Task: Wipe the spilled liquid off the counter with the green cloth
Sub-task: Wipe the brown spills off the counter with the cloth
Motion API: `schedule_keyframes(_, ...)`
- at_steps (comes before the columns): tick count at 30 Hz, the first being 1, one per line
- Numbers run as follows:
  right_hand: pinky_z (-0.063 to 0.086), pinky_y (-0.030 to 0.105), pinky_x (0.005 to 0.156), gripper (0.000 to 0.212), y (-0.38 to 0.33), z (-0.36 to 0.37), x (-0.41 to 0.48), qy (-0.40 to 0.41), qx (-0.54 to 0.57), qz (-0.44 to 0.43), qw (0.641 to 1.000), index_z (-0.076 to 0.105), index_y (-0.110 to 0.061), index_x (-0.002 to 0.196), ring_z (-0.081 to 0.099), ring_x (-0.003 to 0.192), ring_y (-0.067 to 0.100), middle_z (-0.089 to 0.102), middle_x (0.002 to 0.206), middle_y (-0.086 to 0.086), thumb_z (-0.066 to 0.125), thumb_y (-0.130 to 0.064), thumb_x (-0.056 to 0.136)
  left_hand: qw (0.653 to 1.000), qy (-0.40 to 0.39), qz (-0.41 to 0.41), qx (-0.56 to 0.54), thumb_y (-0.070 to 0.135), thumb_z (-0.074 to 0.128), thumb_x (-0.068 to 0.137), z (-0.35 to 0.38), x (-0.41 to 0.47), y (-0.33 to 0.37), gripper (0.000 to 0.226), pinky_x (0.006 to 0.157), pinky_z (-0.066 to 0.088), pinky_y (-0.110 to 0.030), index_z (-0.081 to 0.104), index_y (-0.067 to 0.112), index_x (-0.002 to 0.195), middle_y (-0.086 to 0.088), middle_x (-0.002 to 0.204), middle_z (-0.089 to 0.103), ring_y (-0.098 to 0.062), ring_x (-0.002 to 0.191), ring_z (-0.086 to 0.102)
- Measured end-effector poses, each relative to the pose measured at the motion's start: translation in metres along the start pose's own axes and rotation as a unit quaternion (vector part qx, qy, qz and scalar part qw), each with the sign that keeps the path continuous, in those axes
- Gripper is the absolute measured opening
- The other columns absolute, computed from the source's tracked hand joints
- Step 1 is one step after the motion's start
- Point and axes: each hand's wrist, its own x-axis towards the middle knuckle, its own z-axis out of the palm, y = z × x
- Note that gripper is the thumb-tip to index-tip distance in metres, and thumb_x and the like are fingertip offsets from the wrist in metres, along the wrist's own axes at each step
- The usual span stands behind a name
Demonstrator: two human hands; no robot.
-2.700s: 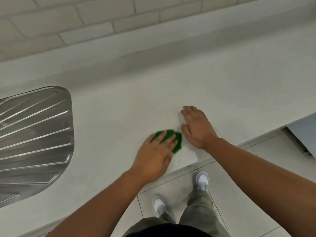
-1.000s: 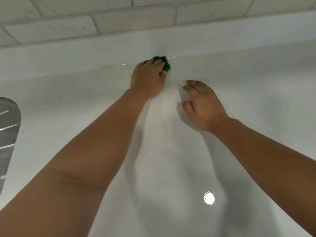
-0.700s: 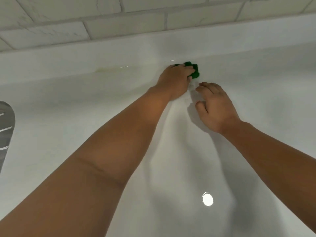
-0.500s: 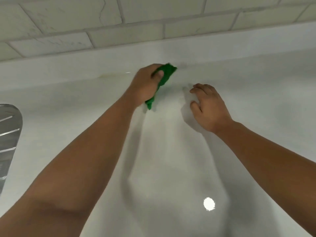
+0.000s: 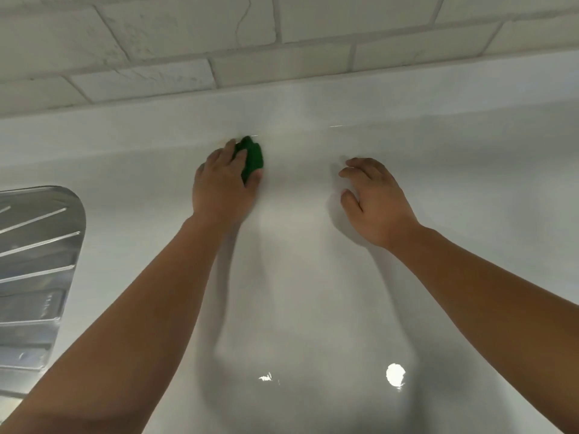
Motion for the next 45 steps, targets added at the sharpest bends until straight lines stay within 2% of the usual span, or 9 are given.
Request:
schedule_keyframes(5,0.031,0.043,0.116,0.062,-0.003,0.006,0.002,0.004,-0.010,0.020,1.000,0.061,-0.005,0.127,0.038,0.138,0.031,0.052,0.142,0.013,0.028,-0.039,0.087,0.986,0.065,-0.147,0.053,0.043,0.033,0.097,-0.005,0.018,-0.054,0.058,0.109,0.034,-0.048,0.053,0.001,0.131,-0.017,0.143,0.048,-0.040,0.125,0.044)
schedule_keyframes(10,0.031,0.044,0.116,0.061,-0.001,0.003,-0.005,0.005,-0.022,0.041,0.999,0.061,-0.006,0.127,0.038,0.139,0.030,0.051,0.144,0.012,0.028,-0.039,0.087,0.975,0.051,-0.206,0.067,0.036,0.038,0.097,0.001,0.038,-0.015,0.047,0.096,0.040,-0.048,0.059,-0.001,0.116,-0.023,0.123,0.051,-0.040,0.113,0.046)
schedule_keyframes(15,0.034,0.044,0.114,0.055,0.000,0.000,-0.016,0.017,-0.035,0.036,0.999,0.062,-0.005,0.124,0.039,0.137,0.031,0.052,0.142,0.012,0.032,-0.034,0.089,0.987,0.029,-0.140,0.070,0.038,0.038,0.096,0.013,0.043,0.063,0.046,0.095,0.038,-0.044,0.059,0.003,0.116,-0.019,0.122,0.050,-0.036,0.112,0.046)
schedule_keyframes(19,0.032,0.042,0.114,0.053,0.003,-0.004,-0.025,0.022,-0.050,0.037,0.998,0.062,-0.005,0.124,0.040,0.136,0.031,0.053,0.141,0.014,0.033,-0.032,0.089,0.999,0.019,-0.022,0.030,0.042,0.038,0.096,0.024,0.049,0.116,0.045,0.102,0.034,-0.042,0.062,0.011,0.119,-0.015,0.132,0.044,-0.034,0.120,0.039)
schedule_keyframes(24,0.027,0.041,0.116,0.060,0.002,-0.003,-0.029,0.001,-0.091,0.032,0.995,0.057,-0.005,0.130,0.038,0.138,0.033,0.050,0.144,0.015,0.028,-0.037,0.088,0.997,-0.005,0.070,0.019,0.049,0.036,0.096,0.021,0.048,0.101,0.046,0.100,0.030,-0.042,0.063,0.021,0.121,-0.009,0.133,0.039,-0.032,0.121,0.035)
schedule_keyframes(29,0.028,0.047,0.116,0.065,-0.002,-0.002,-0.023,-0.031,-0.130,0.033,0.990,0.054,-0.006,0.135,0.037,0.139,0.036,0.047,0.146,0.017,0.024,-0.042,0.089,0.994,0.044,-0.075,0.067,0.047,0.037,0.095,0.002,0.032,-0.003,0.049,0.094,0.035,-0.047,0.064,0.013,0.118,-0.017,0.129,0.045,-0.039,0.115,0.041)
schedule_keyframes(36,0.023,0.047,0.119,0.072,0.007,-0.020,-0.032,-0.032,-0.121,0.064,0.990,0.050,-0.009,0.140,0.032,0.142,0.035,0.042,0.151,0.015,0.020,-0.047,0.088,0.953,0.059,-0.286,0.086,0.044,0.028,0.095,-0.017,0.027,-0.098,0.056,0.099,0.031,-0.054,0.058,0.005,0.122,-0.025,0.132,0.041,-0.044,0.120,0.036)
schedule_keyframes(42,0.024,0.047,0.118,0.070,0.020,-0.034,-0.043,-0.032,-0.119,0.070,0.990,0.052,-0.008,0.138,0.033,0.141,0.035,0.044,0.150,0.015,0.021,-0.046,0.088,0.922,0.038,-0.373,0.099,0.038,0.028,0.095,-0.023,0.032,-0.108,0.054,0.101,0.029,-0.055,0.054,0.004,0.127,-0.023,0.137,0.039,-0.044,0.126,0.033)
schedule_keyframes(45,0.025,0.047,0.118,0.070,0.022,-0.035,-0.045,-0.036,-0.122,0.066,0.990,0.052,-0.008,0.138,0.034,0.141,0.035,0.045,0.149,0.016,0.021,-0.046,0.088,0.937,0.023,-0.332,0.102,0.039,0.029,0.096,-0.019,0.037,-0.083,0.056,0.099,0.031,-0.054,0.056,-0.001,0.124,-0.022,0.135,0.039,-0.043,0.123,0.035)
